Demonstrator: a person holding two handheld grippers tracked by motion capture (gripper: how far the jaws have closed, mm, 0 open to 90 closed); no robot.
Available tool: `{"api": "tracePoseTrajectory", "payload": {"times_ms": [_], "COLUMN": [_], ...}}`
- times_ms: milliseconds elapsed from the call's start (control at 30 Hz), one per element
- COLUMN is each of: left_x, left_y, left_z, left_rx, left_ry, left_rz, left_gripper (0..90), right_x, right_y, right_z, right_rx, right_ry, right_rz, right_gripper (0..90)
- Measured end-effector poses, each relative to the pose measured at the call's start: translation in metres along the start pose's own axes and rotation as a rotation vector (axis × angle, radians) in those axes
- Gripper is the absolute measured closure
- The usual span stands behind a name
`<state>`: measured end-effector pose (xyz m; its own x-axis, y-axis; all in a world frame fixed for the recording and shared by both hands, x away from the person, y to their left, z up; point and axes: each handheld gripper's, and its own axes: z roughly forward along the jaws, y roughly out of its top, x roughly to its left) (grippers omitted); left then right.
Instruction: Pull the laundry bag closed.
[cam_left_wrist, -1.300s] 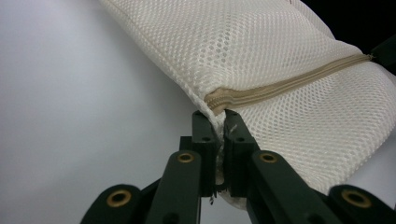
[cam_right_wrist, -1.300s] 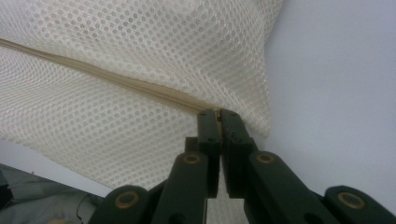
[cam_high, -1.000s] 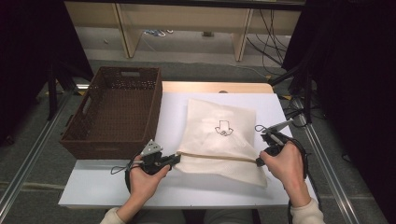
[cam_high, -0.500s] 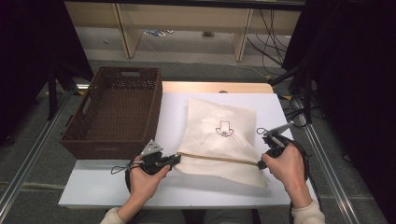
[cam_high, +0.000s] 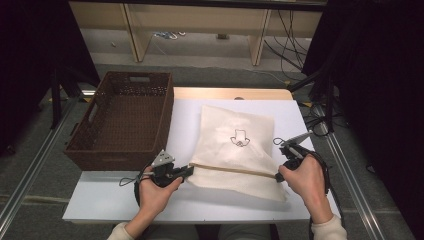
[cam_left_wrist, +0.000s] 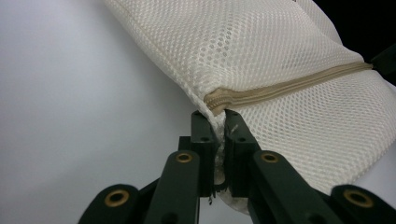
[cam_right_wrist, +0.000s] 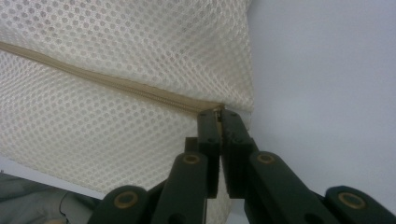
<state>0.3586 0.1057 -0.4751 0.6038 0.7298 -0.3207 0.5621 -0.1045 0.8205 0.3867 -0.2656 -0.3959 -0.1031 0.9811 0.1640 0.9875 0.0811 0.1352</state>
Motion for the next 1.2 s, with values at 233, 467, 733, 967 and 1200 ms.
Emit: {"api": "tracePoseTrajectory", "payload": {"times_ms": [233,467,733,967,1200], "left_x": [-0.001,-0.002,-0.003,-0.008,-0.014], "left_y": [0.0,0.0,0.002,0.003,0.007], "left_z": [0.0,-0.007,-0.013,-0.015,-0.017], "left_rx": [0.002,-0.018,-0.052,-0.085,-0.123], "left_ry": [0.007,0.039,0.057,0.043,0.013], "left_rz": [-0.005,-0.015,0.013,0.094,0.128], "left_gripper": [81.7,68.6,54.0,42.7,39.5], "right_x": [-0.003,0.008,0.009,0.005,-0.005], "right_y": [0.0,-0.002,-0.004,-0.003,0.0], "right_z": [-0.002,-0.011,-0.02,-0.02,-0.017], "right_rx": [-0.063,-0.115,-0.159,-0.172,-0.213], "right_ry": [0.038,0.094,0.158,0.15,0.144], "right_rz": [-0.082,-0.061,-0.077,-0.047,-0.072], "right_gripper": [82.9,76.9,70.7,64.0,58.0]}}
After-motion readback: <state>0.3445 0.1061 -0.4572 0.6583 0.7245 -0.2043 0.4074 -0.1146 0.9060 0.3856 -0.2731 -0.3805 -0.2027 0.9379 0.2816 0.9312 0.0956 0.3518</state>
